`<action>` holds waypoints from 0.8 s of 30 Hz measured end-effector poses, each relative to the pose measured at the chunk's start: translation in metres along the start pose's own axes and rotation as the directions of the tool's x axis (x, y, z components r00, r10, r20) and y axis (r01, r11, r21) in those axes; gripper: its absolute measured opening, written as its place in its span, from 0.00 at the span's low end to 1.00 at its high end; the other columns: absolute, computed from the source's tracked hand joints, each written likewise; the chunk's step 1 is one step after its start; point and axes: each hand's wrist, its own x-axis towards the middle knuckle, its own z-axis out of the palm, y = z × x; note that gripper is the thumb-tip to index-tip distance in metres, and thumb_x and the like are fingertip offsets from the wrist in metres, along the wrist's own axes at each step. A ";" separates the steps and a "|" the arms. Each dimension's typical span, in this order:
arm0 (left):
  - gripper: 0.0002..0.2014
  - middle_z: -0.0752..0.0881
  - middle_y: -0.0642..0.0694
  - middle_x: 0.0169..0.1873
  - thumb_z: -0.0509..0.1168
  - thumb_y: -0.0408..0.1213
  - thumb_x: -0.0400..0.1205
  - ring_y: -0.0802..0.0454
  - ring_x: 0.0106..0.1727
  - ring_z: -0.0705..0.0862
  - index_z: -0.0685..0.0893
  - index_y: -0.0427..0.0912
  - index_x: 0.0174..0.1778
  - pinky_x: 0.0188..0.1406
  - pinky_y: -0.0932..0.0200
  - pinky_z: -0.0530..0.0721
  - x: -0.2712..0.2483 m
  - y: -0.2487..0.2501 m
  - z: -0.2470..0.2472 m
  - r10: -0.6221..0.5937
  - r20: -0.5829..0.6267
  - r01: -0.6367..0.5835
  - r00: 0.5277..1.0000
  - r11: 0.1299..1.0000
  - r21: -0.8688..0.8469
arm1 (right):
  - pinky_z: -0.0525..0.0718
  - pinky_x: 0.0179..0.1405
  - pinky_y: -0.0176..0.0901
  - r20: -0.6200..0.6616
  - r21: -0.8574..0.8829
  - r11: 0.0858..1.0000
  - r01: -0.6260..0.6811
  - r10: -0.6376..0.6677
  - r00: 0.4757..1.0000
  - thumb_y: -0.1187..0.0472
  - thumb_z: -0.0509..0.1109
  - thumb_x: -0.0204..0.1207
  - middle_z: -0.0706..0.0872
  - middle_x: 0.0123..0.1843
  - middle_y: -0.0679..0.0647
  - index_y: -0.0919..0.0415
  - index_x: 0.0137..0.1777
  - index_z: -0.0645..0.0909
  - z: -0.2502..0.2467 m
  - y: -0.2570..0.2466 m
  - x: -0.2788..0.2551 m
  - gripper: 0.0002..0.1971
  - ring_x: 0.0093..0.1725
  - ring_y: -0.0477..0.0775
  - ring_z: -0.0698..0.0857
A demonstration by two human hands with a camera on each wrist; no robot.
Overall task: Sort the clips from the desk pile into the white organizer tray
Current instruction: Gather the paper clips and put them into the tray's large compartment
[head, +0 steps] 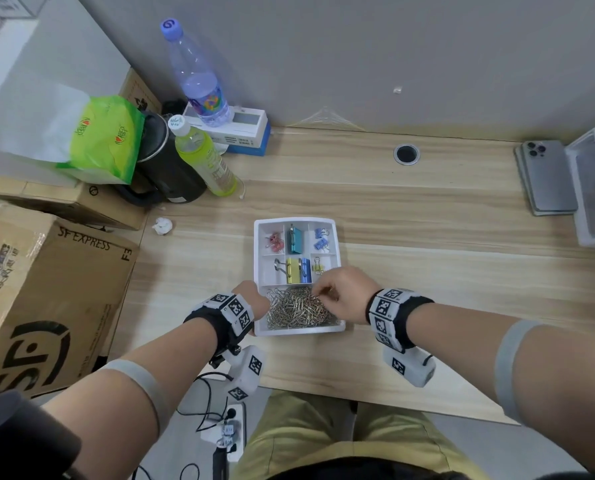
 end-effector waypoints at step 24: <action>0.04 0.78 0.40 0.40 0.60 0.31 0.83 0.40 0.44 0.81 0.73 0.33 0.48 0.36 0.55 0.81 0.008 -0.013 -0.011 -0.014 -0.031 0.016 0.999 0.998 0.069 | 0.82 0.44 0.48 0.048 -0.165 0.981 -0.102 0.112 0.993 0.65 0.70 0.70 0.83 0.40 0.54 0.62 0.39 0.88 -0.002 0.070 -0.017 0.05 0.42 0.57 0.83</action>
